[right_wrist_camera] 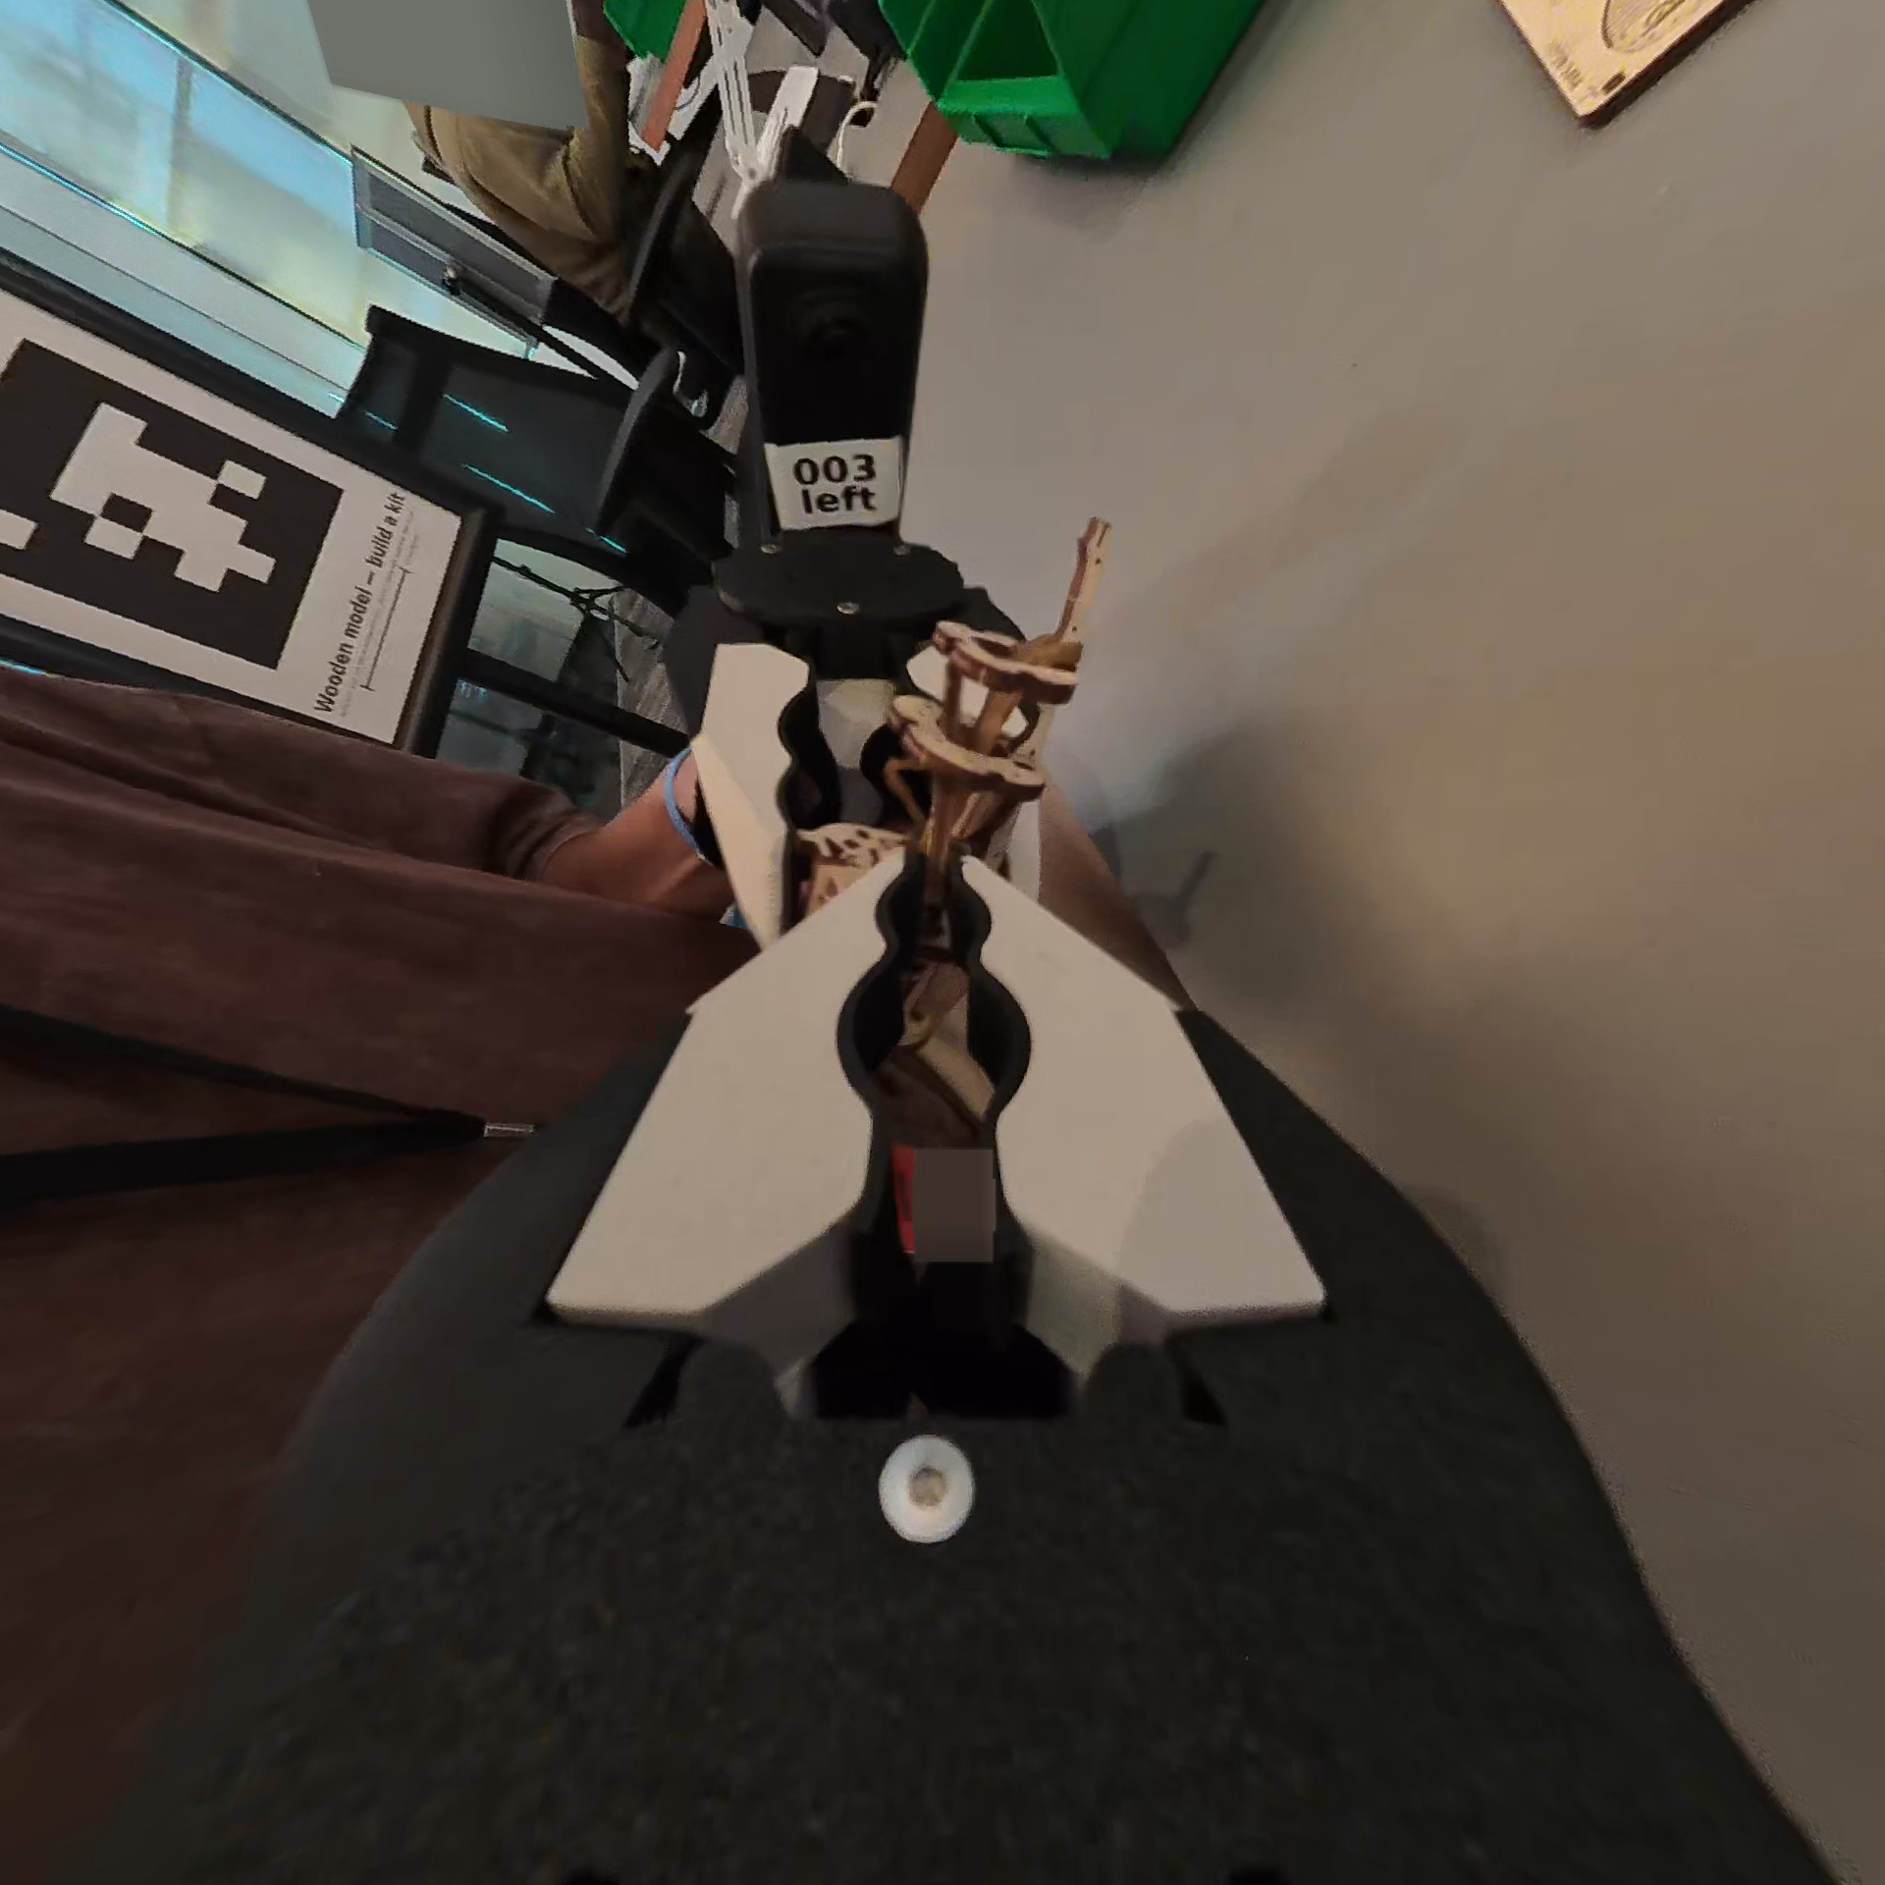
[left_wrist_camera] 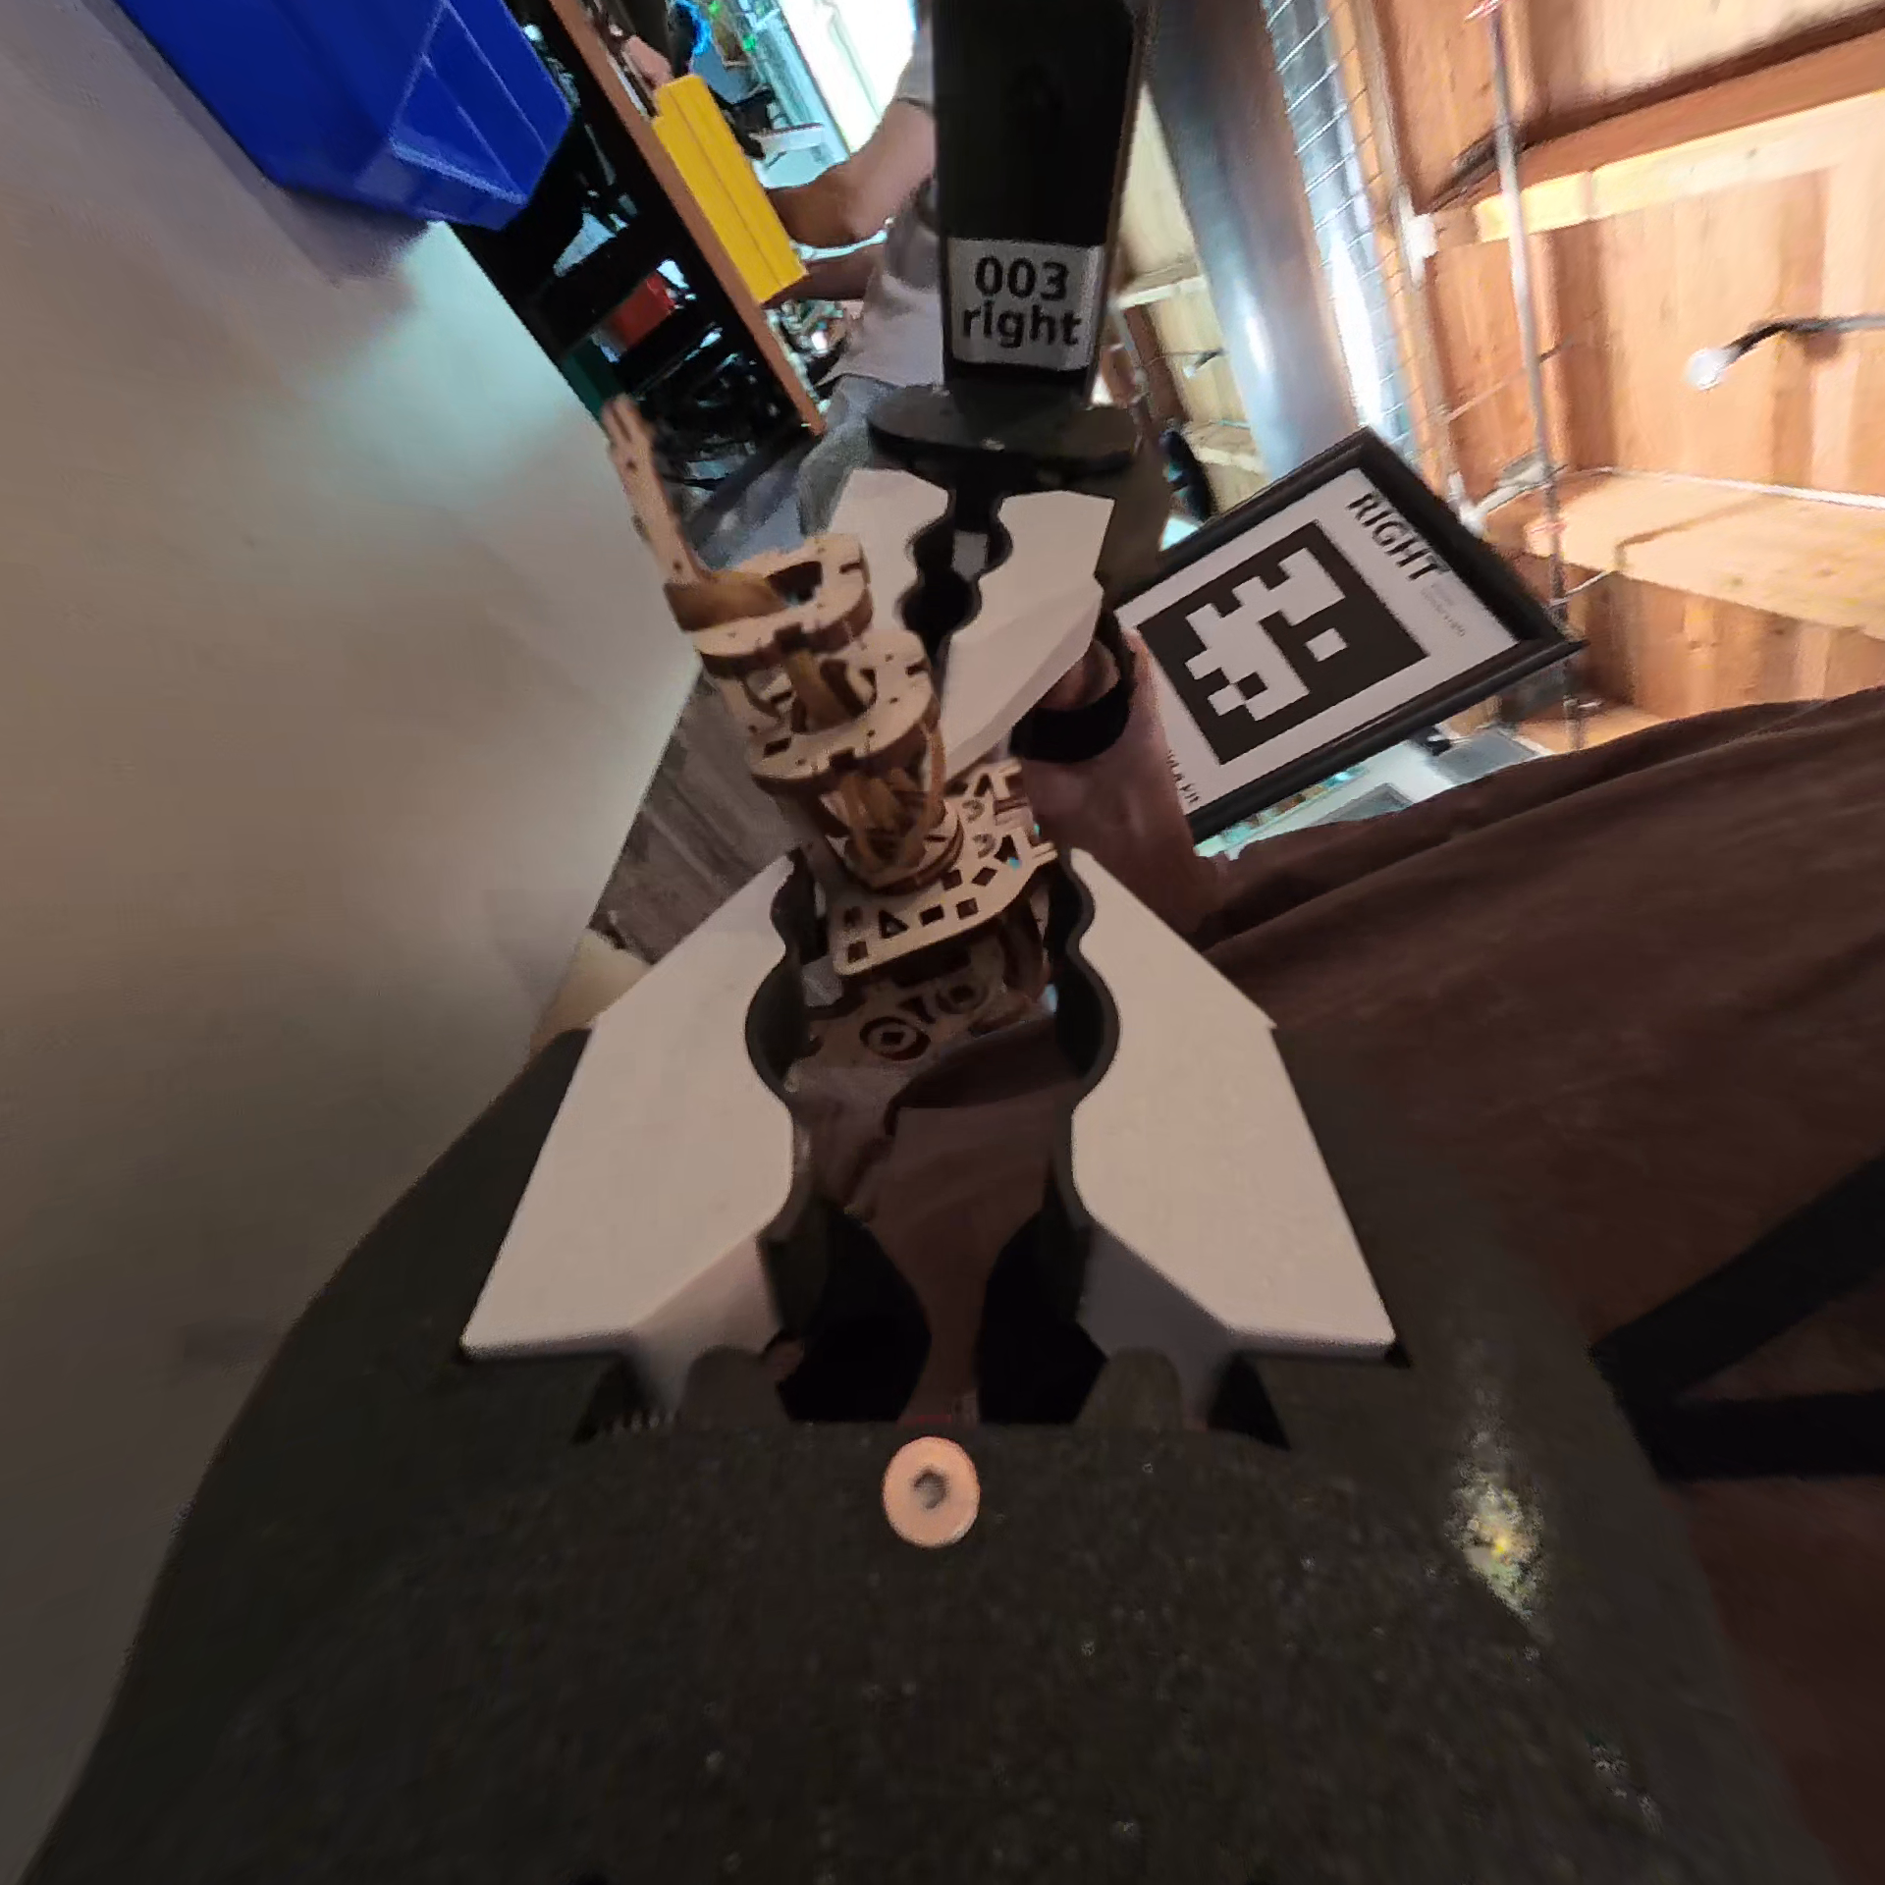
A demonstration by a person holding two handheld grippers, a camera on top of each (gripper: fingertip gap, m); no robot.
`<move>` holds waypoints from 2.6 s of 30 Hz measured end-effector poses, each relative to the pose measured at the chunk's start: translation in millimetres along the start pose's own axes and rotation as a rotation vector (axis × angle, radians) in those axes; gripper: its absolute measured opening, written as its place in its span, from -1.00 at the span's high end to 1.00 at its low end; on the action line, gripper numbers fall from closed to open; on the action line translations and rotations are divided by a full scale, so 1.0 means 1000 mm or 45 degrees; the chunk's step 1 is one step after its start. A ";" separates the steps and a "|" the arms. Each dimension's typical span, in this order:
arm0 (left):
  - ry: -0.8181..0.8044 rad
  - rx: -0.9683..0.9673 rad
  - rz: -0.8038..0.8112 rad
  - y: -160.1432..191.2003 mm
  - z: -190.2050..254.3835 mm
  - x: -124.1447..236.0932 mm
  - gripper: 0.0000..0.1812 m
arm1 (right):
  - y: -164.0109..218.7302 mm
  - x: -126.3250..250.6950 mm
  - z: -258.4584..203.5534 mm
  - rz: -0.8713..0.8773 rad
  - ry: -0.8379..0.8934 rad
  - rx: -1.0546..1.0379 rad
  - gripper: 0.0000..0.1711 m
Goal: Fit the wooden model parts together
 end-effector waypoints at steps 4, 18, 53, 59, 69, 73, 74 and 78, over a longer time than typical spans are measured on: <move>-0.092 -0.051 0.004 -0.002 -0.004 0.004 0.53 | -0.005 0.000 -0.006 0.029 -0.087 0.014 0.90; -0.166 -0.109 -0.009 -0.003 -0.006 0.008 0.53 | -0.013 0.024 -0.007 -0.124 0.031 0.169 0.79; -0.227 -0.192 -0.129 0.008 -0.003 -0.004 0.57 | -0.004 -0.004 0.009 -0.048 -0.221 -0.070 0.96; -0.343 -0.140 -0.208 0.014 -0.022 0.005 0.48 | 0.000 -0.013 0.036 0.053 -0.375 -0.171 0.97; -0.668 -0.332 -0.257 -0.007 -0.051 0.068 0.50 | -0.001 -0.041 0.084 -0.120 -0.276 -0.149 0.97; -0.741 -0.504 -0.323 -0.016 -0.055 0.070 0.56 | -0.003 -0.051 0.092 -0.234 -0.222 -0.084 0.98; -0.778 -0.554 -0.363 -0.016 -0.059 0.071 0.58 | -0.004 -0.052 0.094 -0.246 -0.214 -0.074 0.97; -0.897 -0.658 -0.563 -0.010 -0.077 0.081 0.70 | -0.007 -0.058 0.098 -0.305 -0.218 -0.052 0.98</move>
Point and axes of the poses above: each gripper's, where its closed fingertips meet, x back along the fingers, y out of its underside, z = x × y across the jaws, the point moved 4 cm from there along x, back along the fingers, and after that the axes turned 8 degrees about -z, right-handed, at the moved point
